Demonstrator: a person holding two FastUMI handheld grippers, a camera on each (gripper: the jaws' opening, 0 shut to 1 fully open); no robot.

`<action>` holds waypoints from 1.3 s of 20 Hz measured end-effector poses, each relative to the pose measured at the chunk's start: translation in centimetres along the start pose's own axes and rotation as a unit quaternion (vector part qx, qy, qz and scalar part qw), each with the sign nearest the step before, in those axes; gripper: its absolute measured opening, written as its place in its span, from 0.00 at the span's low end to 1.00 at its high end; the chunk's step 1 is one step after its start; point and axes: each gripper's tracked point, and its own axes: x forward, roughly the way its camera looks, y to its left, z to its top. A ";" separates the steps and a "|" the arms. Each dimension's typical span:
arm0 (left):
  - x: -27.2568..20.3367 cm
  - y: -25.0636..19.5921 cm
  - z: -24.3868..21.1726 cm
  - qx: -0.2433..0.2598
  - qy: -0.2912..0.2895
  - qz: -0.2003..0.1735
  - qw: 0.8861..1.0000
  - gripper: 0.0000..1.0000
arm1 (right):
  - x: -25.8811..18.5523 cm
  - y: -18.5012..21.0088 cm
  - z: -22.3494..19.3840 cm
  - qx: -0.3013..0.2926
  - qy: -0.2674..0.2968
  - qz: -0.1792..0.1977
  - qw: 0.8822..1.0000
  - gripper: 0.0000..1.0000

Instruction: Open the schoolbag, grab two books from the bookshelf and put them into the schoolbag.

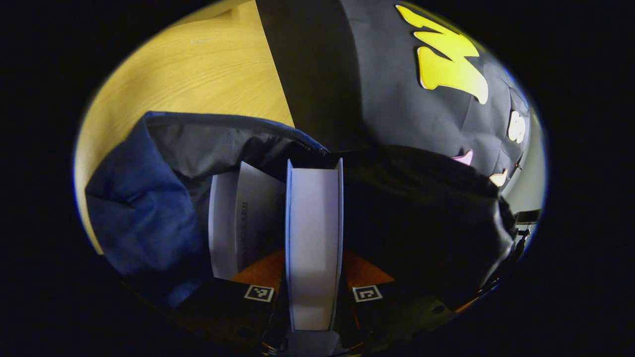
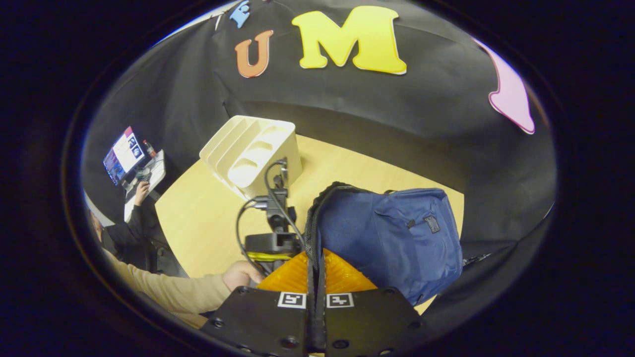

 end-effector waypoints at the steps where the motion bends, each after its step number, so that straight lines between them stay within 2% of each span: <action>1: 0.9 0.1 0.0 -0.002 0.001 -0.004 1.000 0.43 | 0.0 0.0 0.0 -0.004 -0.001 0.001 1.000 0.01; 6: 2.5 1.1 0.0 -0.003 0.003 -0.008 1.000 0.43 | -0.2 -1.0 0.0 0.007 -0.005 0.000 1.000 0.00; 8: 2.1 1.2 0.0 -0.009 0.000 0.000 1.000 0.45 | -0.3 -1.8 0.2 0.013 -0.011 -0.007 1.000 0.01; 9: 1.9 1.2 0.1 -0.014 0.000 0.009 1.000 0.53 | -0.4 -2.2 0.3 0.014 -0.014 -0.013 1.000 0.01; 10: 1.5 1.1 0.1 -0.011 0.002 0.021 1.000 0.49 | -0.4 -2.5 0.4 0.011 -0.015 -0.019 1.000 0.01; 13: -0.2 1.5 -0.1 0.024 0.002 0.048 0.999 0.58 | -0.6 -3.2 0.4 0.012 -0.019 -0.032 0.999 0.01; 14: -0.9 1.2 0.0 0.033 0.000 0.053 0.998 0.64 | -0.5 -3.3 0.3 0.017 -0.020 -0.034 0.999 0.00; 16: -2.9 1.0 -0.2 0.040 0.008 0.067 0.997 0.67 | -0.4 -3.8 0.1 0.029 -0.022 -0.047 0.998 0.01; 17: -4.1 0.9 -0.2 0.045 0.012 0.072 0.996 0.80 | -0.3 -3.9 -0.2 0.036 -0.022 -0.051 0.998 0.01; 18: -5.4 0.4 -0.1 0.051 0.013 0.070 0.996 0.81 | -0.2 -4.1 -0.4 0.044 -0.023 -0.060 0.997 0.03; 19: -6.9 -0.2 0.0 0.060 0.015 0.072 0.996 0.68 | 0.1 -4.2 -0.9 0.049 -0.020 -0.070 0.996 0.03; 20: -8.3 -0.3 0.3 0.075 0.015 0.085 0.993 0.68 | 0.2 -4.1 -1.3 0.058 -0.018 -0.072 0.996 0.00; 23: -13.9 -1.2 1.1 0.131 0.013 0.123 0.984 0.68 | 0.9 -3.5 -2.0 0.090 -0.023 -0.084 0.992 0.00; 26: -20.5 -2.4 2.2 0.204 0.009 0.169 0.964 0.68 | 1.6 -2.5 -2.6 0.100 -0.023 -0.103 0.989 0.02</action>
